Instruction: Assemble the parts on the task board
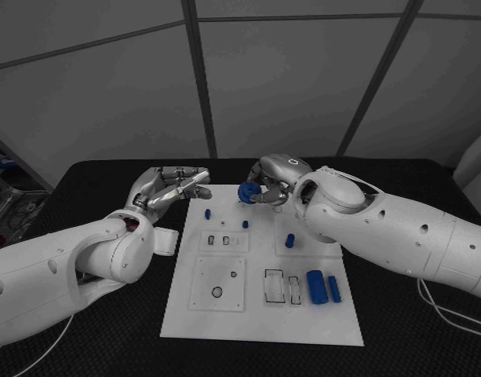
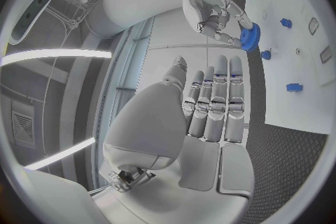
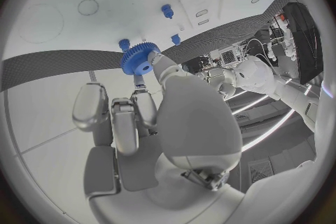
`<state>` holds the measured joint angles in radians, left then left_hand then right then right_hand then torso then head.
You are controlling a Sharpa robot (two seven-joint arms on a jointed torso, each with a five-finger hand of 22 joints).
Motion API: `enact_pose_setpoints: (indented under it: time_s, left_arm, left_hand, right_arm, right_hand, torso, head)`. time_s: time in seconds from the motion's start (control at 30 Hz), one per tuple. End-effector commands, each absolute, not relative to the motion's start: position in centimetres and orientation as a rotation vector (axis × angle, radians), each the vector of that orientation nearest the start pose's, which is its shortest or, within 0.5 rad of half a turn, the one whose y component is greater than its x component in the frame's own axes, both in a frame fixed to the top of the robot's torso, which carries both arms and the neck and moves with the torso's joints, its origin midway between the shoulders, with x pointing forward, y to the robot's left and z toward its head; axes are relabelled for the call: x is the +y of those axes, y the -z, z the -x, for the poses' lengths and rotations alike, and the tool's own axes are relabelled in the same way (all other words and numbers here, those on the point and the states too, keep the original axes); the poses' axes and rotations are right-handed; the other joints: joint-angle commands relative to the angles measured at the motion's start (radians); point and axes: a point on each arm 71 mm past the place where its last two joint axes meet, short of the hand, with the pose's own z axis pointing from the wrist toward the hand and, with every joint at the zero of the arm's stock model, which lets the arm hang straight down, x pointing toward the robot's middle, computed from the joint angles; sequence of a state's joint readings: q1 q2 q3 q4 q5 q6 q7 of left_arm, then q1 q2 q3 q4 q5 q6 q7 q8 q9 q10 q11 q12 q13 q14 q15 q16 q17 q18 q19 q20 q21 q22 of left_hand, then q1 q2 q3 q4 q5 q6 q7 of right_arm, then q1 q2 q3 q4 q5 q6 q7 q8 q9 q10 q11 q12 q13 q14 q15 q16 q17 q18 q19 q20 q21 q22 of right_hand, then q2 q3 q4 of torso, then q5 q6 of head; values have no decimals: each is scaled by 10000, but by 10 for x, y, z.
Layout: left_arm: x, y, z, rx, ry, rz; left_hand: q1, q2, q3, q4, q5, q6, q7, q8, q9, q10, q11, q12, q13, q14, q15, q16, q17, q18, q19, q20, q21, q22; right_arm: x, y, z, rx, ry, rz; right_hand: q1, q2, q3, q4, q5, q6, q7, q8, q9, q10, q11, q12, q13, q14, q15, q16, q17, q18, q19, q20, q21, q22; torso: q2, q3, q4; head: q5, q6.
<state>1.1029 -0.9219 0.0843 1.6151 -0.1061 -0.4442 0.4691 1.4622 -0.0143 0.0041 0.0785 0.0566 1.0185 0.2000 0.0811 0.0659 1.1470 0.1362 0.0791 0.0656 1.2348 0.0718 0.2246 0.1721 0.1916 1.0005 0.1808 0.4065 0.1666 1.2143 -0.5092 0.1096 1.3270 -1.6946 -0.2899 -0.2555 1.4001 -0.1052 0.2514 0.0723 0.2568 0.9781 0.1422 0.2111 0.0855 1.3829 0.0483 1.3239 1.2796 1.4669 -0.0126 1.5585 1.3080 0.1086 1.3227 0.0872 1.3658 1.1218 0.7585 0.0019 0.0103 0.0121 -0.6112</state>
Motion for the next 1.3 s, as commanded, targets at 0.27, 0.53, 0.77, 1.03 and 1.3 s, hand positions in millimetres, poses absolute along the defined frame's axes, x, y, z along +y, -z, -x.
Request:
enact_pose_setpoints:
  time_s: [0.27, 0.53, 0.77, 1.03, 1.3]
  left_arm:
    - [226, 162, -474, 12509, 15135, 10275]
    - [225, 162, -474, 12520, 15169, 10270]
    - [224, 162, -474, 12527, 15183, 10270]
    - [223, 162, -474, 12536, 15187, 10273]
    - [224, 162, -474, 12534, 15175, 10277]
  left_hand:
    - [-17, 98, 21, -61, -53, 11, 40, -46, -2, 9, 25, -67, 0, -30, 56, -67, 16, -97, -33, 36, -21, -12]
    - [-17, 98, 21, -61, -53, 11, 40, -46, -2, 9, 25, -67, 0, -30, 56, -67, 16, -97, -33, 36, -21, -12]
    - [-17, 98, 21, -61, -53, 11, 40, -46, -2, 9, 25, -67, 0, -30, 56, -67, 16, -97, -33, 36, -21, -12]
    - [-15, 100, 21, -71, -54, 13, 41, -54, -2, 10, 26, -74, 0, -32, 56, -75, 21, -97, -35, 37, -21, -14]
    - [-15, 100, 21, -71, -54, 13, 41, -54, -2, 10, 26, -74, 0, -32, 56, -75, 21, -97, -35, 37, -21, -14]
  right_arm:
    - [-76, 140, -535, 14838, -5358, 2665]
    - [-69, 147, -537, 15067, -5325, 2796]
    - [-66, 149, -539, 15110, -5274, 2782]
    - [-64, 150, -543, 15128, -5288, 2791]
    - [-62, 154, -544, 15450, -5291, 2966]
  right_hand:
    - [-130, -101, 102, 38, -84, 172, -61, -19, 6, 22, 17, 20, -27, 974, -70, 28, 2344, -188, 50, 19, 40, -5]
    - [-165, -108, 128, 49, -92, 170, -58, -42, -3, -1, 20, -6, -55, 970, -69, 21, 2324, -184, 36, 20, 30, -27]
    - [-216, -135, 172, 56, -104, 133, -43, -105, -26, -25, 30, -28, -74, 970, -63, 21, 2326, -184, 30, 24, 28, -30]
    - [-369, -258, 287, 64, -184, -141, 67, -373, -121, -192, 122, -213, -268, 965, 9, 14, 2307, -180, -5, 75, 8, -65]
    - [-455, -349, 322, 58, -278, -299, 118, -518, -157, -268, 174, -294, -352, 961, 55, 9, 2292, -174, -30, 120, -7, -94]
  torso:
    - [12, 32, -23]
    - [4, 31, -31]
    - [-3, 28, -38]
    - [1, 25, -31]
    - [2, 31, -37]
  head:
    - [29, -64]
    - [29, -98]
    - [27, -114]
    - [32, -116]
    - [44, -146]
